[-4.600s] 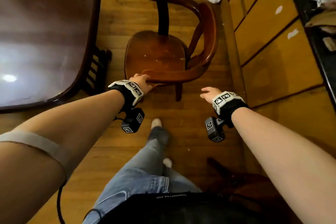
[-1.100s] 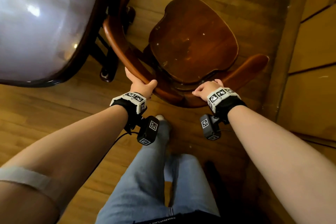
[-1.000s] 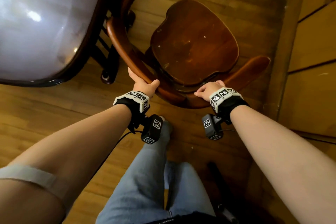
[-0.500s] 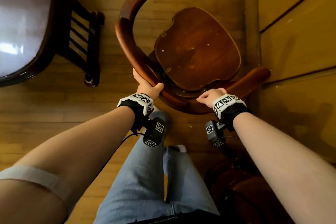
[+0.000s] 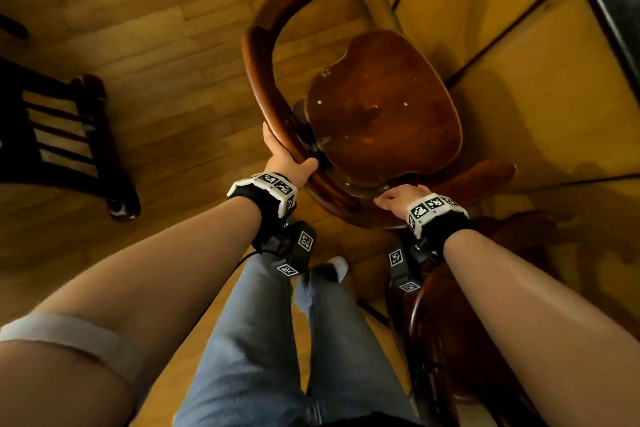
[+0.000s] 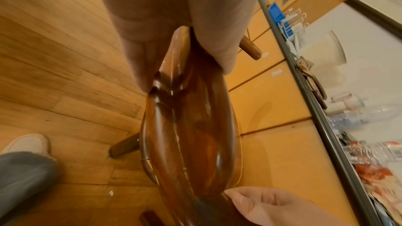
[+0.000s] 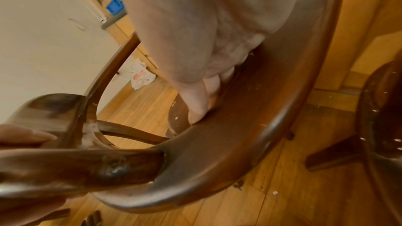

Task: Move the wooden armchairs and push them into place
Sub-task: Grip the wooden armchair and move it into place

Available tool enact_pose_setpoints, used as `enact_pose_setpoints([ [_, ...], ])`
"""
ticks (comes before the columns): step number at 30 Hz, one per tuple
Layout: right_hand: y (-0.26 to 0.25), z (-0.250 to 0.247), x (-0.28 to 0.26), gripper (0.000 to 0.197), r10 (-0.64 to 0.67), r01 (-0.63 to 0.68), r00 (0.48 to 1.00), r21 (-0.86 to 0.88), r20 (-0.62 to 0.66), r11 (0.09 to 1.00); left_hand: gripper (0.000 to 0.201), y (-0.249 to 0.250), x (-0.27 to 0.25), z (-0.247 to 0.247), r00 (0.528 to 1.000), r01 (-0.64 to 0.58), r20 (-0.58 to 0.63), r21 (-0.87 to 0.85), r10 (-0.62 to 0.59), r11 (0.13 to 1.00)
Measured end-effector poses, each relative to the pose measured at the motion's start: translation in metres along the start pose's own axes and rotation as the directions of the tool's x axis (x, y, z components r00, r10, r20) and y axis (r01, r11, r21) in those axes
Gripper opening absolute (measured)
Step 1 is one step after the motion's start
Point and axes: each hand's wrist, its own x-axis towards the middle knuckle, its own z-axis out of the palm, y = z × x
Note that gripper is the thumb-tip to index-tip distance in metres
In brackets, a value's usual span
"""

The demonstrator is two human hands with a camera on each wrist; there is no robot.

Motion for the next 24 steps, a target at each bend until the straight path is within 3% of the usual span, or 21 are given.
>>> enact_pose_setpoints([
  [8,0.029,0.003,0.009,0.041,0.113,-0.121,0.992,0.155,0.061,0.980,0.105,0.034,0.010,0.027,0.996,-0.052,0.076,0.135,0.042,0.989],
  [12,0.023,-0.003,0.006,0.045,0.109,-0.139,0.989,0.343,0.104,0.929,0.107,0.043,0.024,0.019,0.997,-0.039,0.070,0.186,0.026,0.982],
  [17,0.006,-0.024,0.000,0.047,0.136,-0.188,0.981,0.505,0.138,0.842,0.104,0.046,0.031,0.002,0.988,-0.037,0.154,0.235,0.000,0.971],
  [19,-0.003,-0.042,-0.001,0.045,0.159,-0.200,0.980,0.536,0.123,0.820,0.096,0.047,0.038,-0.008,0.975,-0.052,0.222,0.292,-0.014,0.955],
  [22,-0.029,-0.086,-0.007,0.043,0.140,-0.164,0.986,0.606,0.087,0.778,0.065,0.058,0.049,-0.037,0.935,-0.142,0.355,0.433,-0.024,0.890],
  [24,-0.059,-0.125,-0.008,0.042,0.114,-0.093,0.994,0.601,0.004,0.794,0.048,0.075,0.057,-0.070,0.935,-0.199,0.355,0.524,0.000,0.828],
])
